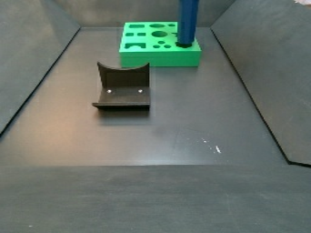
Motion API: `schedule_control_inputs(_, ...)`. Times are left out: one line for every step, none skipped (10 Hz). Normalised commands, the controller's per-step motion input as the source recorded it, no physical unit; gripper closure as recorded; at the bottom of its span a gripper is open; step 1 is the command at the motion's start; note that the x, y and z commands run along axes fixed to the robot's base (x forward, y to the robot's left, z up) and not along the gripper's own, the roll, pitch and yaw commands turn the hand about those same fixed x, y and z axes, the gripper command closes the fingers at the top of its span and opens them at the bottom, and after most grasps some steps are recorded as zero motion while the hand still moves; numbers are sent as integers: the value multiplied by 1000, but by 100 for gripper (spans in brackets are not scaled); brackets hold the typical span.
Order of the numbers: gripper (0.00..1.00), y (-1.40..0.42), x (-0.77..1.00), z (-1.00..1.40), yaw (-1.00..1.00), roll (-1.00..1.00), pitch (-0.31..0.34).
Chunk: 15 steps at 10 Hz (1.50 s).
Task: Insert the hexagon object.
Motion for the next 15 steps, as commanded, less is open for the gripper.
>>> schedule_control_inputs(100,271,17,0,-383,-104,0)
schedule_control_inputs(100,249,131,-6,-183,-64,7)
schedule_control_inputs(100,117,106,-109,-163,-16,0)
schedule_control_inputs(100,-89,49,-343,-434,-4,-61)
schedule_control_inputs(100,-254,0,-303,-586,-14,-59)
schedule_control_inputs(100,-311,-29,103,-286,-13,-40)
schedule_control_inputs(100,-183,0,0,-160,0,-36)
schedule_control_inputs(100,-183,249,-257,-140,0,-29)
schedule_control_inputs(100,-17,446,-457,-126,-1,-24)
schedule_control_inputs(100,49,454,-546,-409,-14,-53)
schedule_control_inputs(100,91,363,-491,-426,0,-44)
schedule_control_inputs(100,103,374,-454,-426,0,-27)
schedule_control_inputs(100,74,337,-349,-340,0,0)
schedule_control_inputs(100,71,297,-234,-214,0,4)
schedule_control_inputs(100,0,0,0,0,0,0)
